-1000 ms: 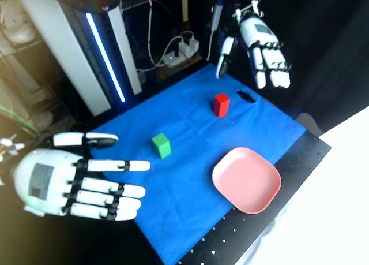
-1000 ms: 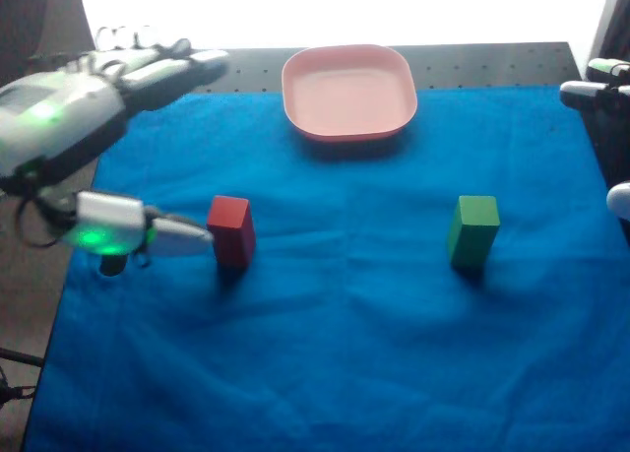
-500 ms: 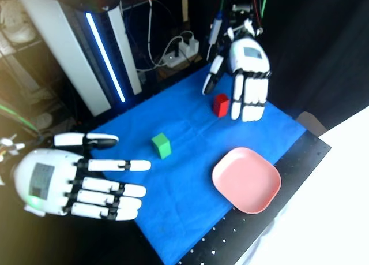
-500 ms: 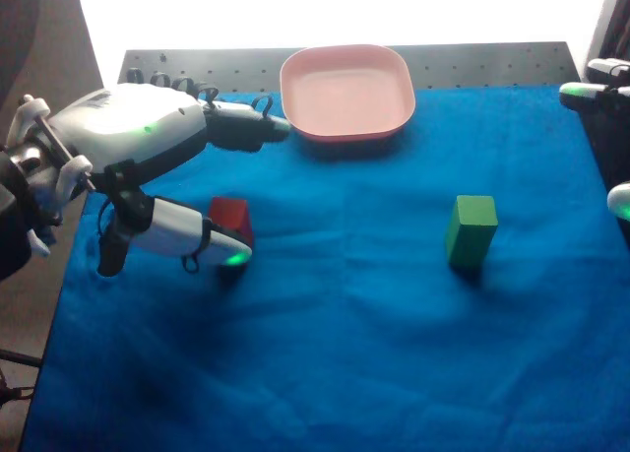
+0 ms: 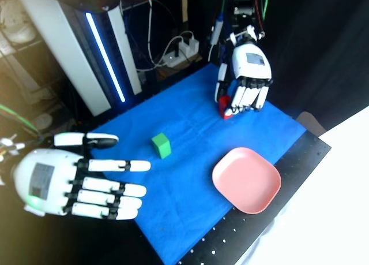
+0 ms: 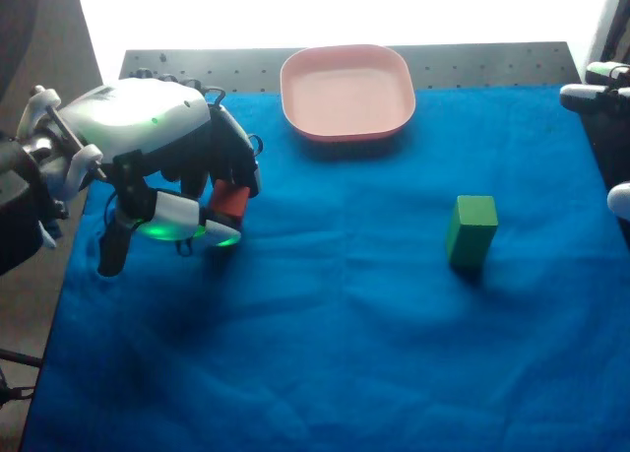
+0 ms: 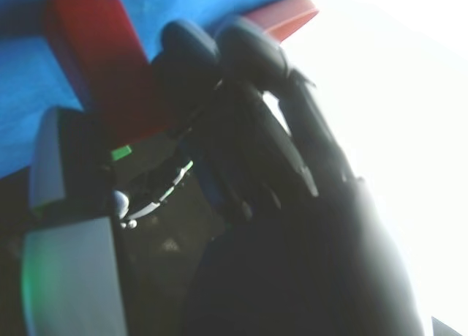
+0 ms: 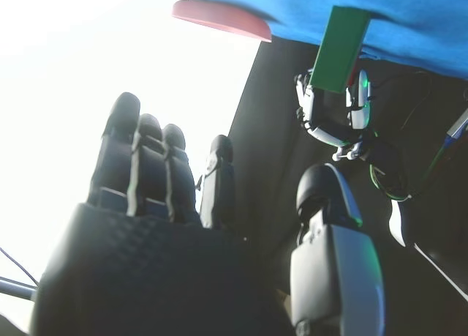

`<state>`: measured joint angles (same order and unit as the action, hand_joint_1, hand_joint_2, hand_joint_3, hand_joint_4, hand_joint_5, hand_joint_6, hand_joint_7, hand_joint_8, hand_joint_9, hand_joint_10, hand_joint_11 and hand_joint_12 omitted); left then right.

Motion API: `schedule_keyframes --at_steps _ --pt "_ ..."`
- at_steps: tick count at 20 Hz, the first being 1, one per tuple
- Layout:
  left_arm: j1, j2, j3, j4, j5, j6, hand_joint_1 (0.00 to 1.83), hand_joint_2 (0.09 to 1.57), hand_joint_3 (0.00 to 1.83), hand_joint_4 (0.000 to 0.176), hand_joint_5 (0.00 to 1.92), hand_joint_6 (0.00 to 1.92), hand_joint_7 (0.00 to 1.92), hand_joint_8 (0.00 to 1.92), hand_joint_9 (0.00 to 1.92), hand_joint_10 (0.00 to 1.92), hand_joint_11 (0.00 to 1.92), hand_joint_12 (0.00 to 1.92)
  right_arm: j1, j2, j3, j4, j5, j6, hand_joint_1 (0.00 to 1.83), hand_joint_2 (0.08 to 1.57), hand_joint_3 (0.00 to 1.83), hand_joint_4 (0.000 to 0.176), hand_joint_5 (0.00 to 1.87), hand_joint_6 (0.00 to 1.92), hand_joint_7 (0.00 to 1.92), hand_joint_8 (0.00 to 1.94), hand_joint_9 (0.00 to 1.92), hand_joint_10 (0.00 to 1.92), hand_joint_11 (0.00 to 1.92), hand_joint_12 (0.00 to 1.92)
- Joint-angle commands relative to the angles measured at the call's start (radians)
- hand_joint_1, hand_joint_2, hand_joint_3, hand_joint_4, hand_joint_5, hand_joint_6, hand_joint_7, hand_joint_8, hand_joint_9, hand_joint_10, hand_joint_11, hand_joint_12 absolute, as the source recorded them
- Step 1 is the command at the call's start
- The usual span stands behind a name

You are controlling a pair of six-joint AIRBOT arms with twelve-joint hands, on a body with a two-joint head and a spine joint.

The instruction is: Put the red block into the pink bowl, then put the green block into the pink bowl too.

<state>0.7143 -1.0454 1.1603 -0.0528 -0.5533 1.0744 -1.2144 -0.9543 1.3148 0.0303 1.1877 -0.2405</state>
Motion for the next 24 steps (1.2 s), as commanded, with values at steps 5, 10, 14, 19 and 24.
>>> schedule_keyframes --at_steps 5,10,14,19,24 --pt "-0.040 -0.007 0.016 0.000 -0.102 0.000 1.28 1.05 0.00 0.000 1.13 0.52 1.16 0.90 1.09 0.91 0.87 1.54 0.007 -0.002 0.007 0.035 0.120 0.007 0.42 1.14 0.00 0.169 0.32 0.00 0.12 0.00 0.09 0.00 0.01 0.46" --pt "-0.146 -0.058 0.078 0.011 -0.096 0.000 1.27 1.07 0.00 0.000 1.16 0.46 1.04 1.11 0.84 1.11 0.55 1.69 0.007 -0.004 0.007 0.035 0.120 0.007 0.44 1.14 0.00 0.176 0.31 0.00 0.12 0.00 0.09 0.00 0.00 0.47" --pt "-0.236 -0.144 0.172 0.006 -0.063 0.000 1.25 1.05 0.00 0.009 1.07 0.79 1.20 0.66 1.03 0.43 0.52 1.18 0.007 -0.011 0.015 0.035 0.120 0.007 0.41 1.14 0.00 0.176 0.31 0.00 0.12 0.00 0.09 0.00 0.01 0.47" --pt "-0.301 -0.308 0.376 -0.065 0.040 0.000 1.26 1.09 0.00 0.000 1.06 0.65 1.05 1.08 0.98 1.19 0.86 1.72 0.007 -0.027 0.032 0.035 0.120 0.007 0.41 1.14 0.00 0.175 0.32 0.00 0.10 0.00 0.09 0.00 0.05 0.35" --pt "-0.341 -0.408 0.494 -0.116 0.139 0.069 1.01 1.00 0.00 0.000 0.89 0.36 1.08 0.30 0.97 0.76 0.65 1.55 0.013 -0.044 0.051 0.030 0.120 0.007 0.48 1.14 0.00 0.149 0.35 0.00 0.10 0.00 0.05 0.00 0.03 0.26"
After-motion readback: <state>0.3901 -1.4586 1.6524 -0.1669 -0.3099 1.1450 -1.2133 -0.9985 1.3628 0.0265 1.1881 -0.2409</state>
